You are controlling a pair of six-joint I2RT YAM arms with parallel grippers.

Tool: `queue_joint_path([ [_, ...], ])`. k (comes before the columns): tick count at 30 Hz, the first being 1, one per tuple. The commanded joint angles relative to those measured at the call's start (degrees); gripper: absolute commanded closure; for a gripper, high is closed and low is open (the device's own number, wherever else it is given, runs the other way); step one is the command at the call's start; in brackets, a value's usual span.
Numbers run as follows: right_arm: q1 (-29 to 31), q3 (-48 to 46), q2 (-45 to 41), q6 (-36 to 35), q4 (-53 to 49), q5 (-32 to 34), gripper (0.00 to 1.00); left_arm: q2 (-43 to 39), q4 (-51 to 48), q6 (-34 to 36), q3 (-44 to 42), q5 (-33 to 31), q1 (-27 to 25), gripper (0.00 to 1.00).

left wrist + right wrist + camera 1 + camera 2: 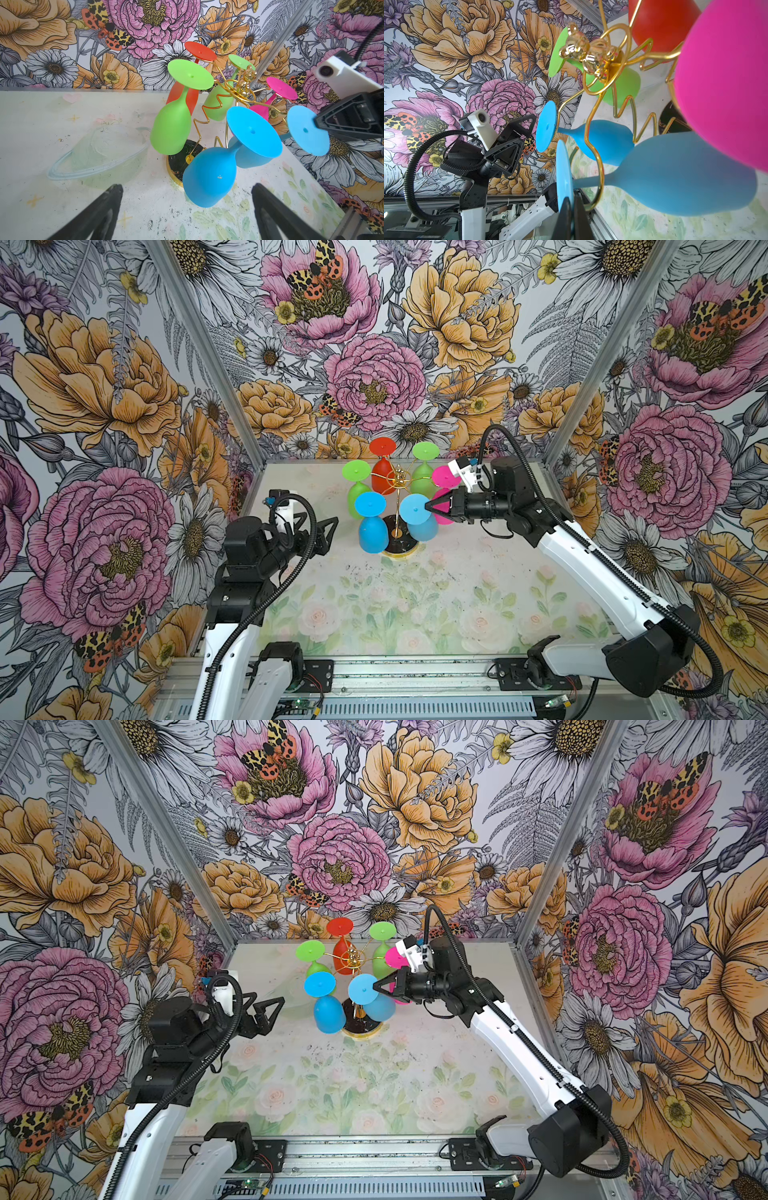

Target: Take the wine glass off the wine glass rack

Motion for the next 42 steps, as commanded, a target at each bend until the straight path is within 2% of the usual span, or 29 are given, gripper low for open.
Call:
queue_joint_path([
  [1, 0.43, 1.9, 0.55, 0.88, 2.2, -1.99, 0.97, -0.4, -0.19, 0.92, -0.66, -0.29, -0.41, 0.01],
  [11, 0.32, 1.55, 0.76, 5.24, 7.93, -4.99, 1.0, -0.24, -0.13, 1.0, -0.65, -0.35, -0.38, 0.01],
  [42, -2.16, 3.2, 4.23, 8.32, 11.94, -1.77, 1.0, -1.28, -0.26, 1.44, 0.11, 0.54, -0.4, 0.01],
])
